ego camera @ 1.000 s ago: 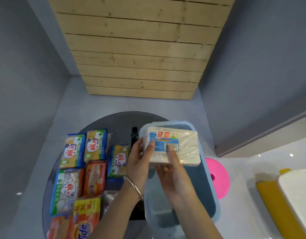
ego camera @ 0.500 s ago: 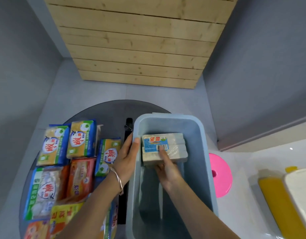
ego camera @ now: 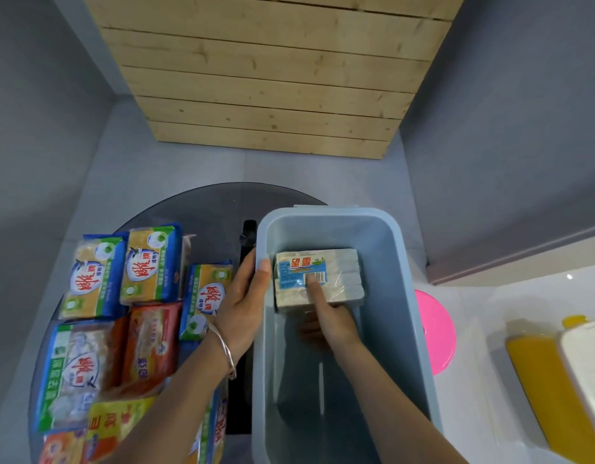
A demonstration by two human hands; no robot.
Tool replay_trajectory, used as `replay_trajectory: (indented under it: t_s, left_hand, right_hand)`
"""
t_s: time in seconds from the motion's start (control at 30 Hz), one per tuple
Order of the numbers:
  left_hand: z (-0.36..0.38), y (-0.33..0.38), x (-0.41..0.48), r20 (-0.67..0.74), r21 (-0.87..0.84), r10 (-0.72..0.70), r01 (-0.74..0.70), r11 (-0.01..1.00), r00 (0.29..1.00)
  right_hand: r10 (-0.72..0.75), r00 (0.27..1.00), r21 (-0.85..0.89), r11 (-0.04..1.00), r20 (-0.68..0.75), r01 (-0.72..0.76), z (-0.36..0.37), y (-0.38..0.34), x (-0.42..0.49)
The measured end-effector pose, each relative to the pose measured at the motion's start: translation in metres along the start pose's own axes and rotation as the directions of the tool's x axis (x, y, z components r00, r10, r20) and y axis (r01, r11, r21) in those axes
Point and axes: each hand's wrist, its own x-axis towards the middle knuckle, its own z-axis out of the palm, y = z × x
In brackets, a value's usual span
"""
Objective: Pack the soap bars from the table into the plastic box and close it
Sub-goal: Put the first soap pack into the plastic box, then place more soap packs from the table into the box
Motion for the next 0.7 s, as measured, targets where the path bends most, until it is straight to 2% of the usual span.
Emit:
replay_trajectory:
  t_s: [0.1,0.23,0.3,0.4,0.47,0.53,0.6,0.7]
  left_hand:
    - [0.001,0.000,-0.001,-0.010,0.019,0.005,-0.005,1.000,1.000]
    - [-0.001,0.003,-0.003,-0.032,0.036,0.014,-0.013,0.999,0.999]
    - [-0.008,0.006,-0.011,-0.049,0.067,0.020,-0.016,0.998,0.999]
    - [-0.032,0.002,-0.036,-0.093,0.131,-0.026,0.038,0.991,0.995]
    - [-0.052,-0.008,-0.060,-0.137,0.159,-0.035,0.057,0.986,0.990]
    - [-0.072,-0.019,-0.088,-0.185,0.180,-0.029,0.063,0.982,0.982]
    - [-0.089,-0.031,-0.112,-0.220,0.158,-0.012,0.048,0.986,0.975]
    - [-0.110,-0.046,-0.137,-0.244,0.255,0.045,0.019,0.967,0.969]
  right_hand:
    - [-0.025,0.999,-0.002,1.000,0.042,0.026,0.005,0.000,0.003]
    - [0.106,0.992,-0.002,0.994,0.074,-0.106,0.001,-0.003,-0.009]
    - [0.112,0.991,-0.022,0.994,0.077,-0.110,-0.004,-0.009,-0.026]
    - [-0.095,0.994,0.058,0.994,0.061,0.091,-0.009,-0.023,-0.068]
    - [-0.264,0.963,0.161,0.955,0.063,0.251,-0.006,-0.032,-0.107]
    - [-0.353,0.927,0.292,0.907,0.129,0.305,0.005,-0.036,-0.148]
    - [-0.333,0.907,0.368,0.902,0.257,0.227,0.022,-0.028,-0.178]
    - [-0.219,0.902,0.281,0.953,0.372,0.115,0.056,0.003,-0.200]
